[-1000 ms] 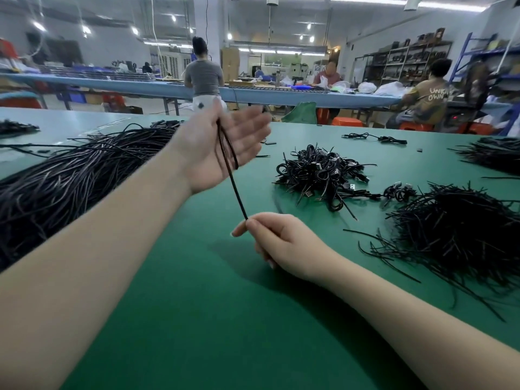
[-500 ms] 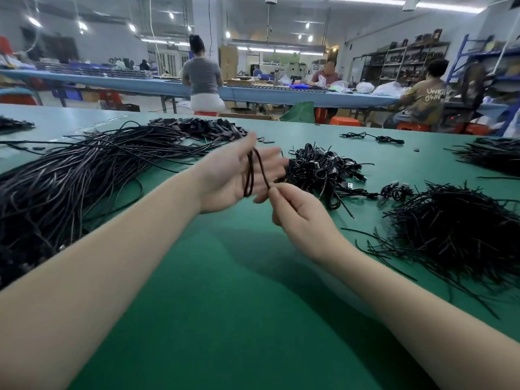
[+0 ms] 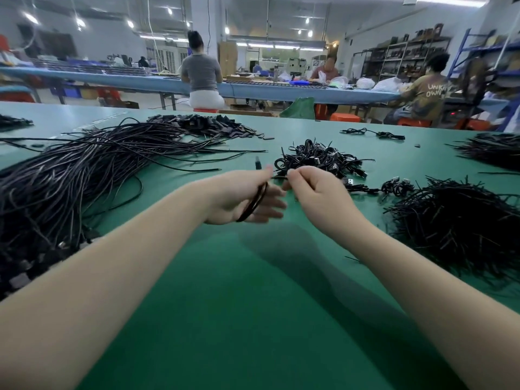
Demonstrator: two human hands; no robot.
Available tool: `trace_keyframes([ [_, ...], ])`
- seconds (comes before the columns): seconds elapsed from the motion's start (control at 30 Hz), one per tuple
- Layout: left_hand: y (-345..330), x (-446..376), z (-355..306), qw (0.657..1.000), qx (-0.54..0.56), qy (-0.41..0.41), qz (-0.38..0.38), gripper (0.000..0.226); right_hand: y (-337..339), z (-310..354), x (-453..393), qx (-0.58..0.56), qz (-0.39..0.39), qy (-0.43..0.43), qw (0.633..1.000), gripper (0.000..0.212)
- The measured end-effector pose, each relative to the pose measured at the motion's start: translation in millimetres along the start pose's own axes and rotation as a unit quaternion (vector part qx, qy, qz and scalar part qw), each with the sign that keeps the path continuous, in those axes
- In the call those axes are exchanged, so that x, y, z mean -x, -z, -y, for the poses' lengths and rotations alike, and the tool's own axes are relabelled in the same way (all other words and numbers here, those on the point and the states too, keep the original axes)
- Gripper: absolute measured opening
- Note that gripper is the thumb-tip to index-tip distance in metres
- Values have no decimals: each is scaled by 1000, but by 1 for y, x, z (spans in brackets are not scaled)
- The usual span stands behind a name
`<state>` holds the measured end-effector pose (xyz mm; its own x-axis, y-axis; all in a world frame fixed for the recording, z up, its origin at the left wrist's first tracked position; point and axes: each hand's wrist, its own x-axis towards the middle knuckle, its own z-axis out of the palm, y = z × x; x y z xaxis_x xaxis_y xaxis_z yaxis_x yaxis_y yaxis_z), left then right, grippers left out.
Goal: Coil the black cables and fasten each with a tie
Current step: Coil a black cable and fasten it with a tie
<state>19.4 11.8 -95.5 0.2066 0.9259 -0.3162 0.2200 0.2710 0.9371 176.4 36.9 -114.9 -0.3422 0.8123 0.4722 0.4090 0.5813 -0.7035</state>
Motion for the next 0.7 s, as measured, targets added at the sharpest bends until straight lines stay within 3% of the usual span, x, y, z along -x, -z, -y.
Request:
trace_keyframes([
  [0.13, 0, -5, -5, 950, 268, -155, -34, 47, -21, 7, 14, -150, 102, -32, 983, 28],
  [0.23, -4, -2, -7, 911, 369, -182, -28, 42, -23, 2, 20, -236, 162, -104, 953, 26],
  [0.33, -3, -2, -6, 902, 395, -173, 2, 49, -17, 0, 15, -399, 189, -226, 868, 24],
  [0.4, -2, -2, -3, 908, 383, -167, 28, 49, -14, -1, 13, -480, 201, -279, 807, 21],
  [0.43, -3, -2, -1, 915, 368, -165, 34, 49, -14, -2, 13, -493, 197, -284, 798, 19],
  [0.6, 0, 1, 0, 954, 265, -140, 17, 38, -17, -7, 14, -494, 117, -270, 818, 13],
  [0.7, 8, 4, -3, 987, 93, -120, -44, 38, -20, -8, 12, -484, 76, -263, 831, 11],
])
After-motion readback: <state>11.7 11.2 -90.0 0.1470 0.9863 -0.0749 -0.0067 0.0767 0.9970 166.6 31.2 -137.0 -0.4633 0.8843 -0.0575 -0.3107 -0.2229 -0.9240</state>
